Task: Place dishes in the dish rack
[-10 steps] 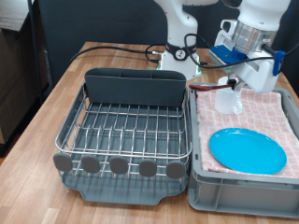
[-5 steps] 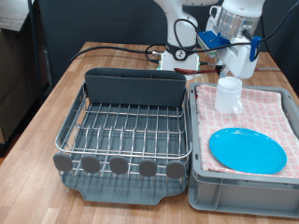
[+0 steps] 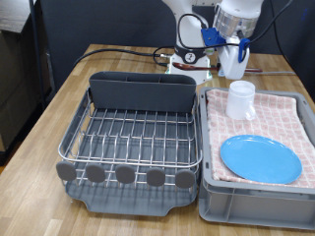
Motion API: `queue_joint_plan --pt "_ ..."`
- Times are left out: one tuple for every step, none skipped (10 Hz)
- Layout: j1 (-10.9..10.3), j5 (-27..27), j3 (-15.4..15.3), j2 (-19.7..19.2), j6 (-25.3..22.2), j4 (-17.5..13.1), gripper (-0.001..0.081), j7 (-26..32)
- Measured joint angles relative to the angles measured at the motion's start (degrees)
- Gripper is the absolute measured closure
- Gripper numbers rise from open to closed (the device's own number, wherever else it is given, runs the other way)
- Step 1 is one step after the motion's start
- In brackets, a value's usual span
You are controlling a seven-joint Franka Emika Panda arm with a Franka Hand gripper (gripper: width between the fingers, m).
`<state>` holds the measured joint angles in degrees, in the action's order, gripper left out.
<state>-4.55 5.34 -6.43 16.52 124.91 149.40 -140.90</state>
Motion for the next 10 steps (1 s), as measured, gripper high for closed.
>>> queue_joint_plan --pt "0.0 0.0 0.8 2.4 0.0 1.6 0.0724 0.2" --pt "0.0 0.0 1.6 4.7 -0.1 3.1 0.0724 0.4" --pt "0.0 0.0 2.7 7.0 -0.5 4.5 0.0724 1.0" --pt "0.0 0.0 3.9 9.2 -0.9 5.8 0.0724 1.7" --pt "0.0 -0.1 5.5 11.4 -1.3 7.2 0.0724 3.0" --pt "0.0 -0.8 7.5 13.4 -1.4 8.5 0.0724 5.0" --pt "0.0 -1.4 9.8 15.0 -1.8 9.7 0.0724 7.2" --pt "0.0 -2.3 12.1 16.1 -2.5 10.4 0.0724 9.6" --pt "-0.1 -4.1 14.6 16.5 -3.1 10.7 0.0724 12.8" --pt "-0.1 -5.4 17.0 16.4 -3.3 10.9 0.0724 16.0"
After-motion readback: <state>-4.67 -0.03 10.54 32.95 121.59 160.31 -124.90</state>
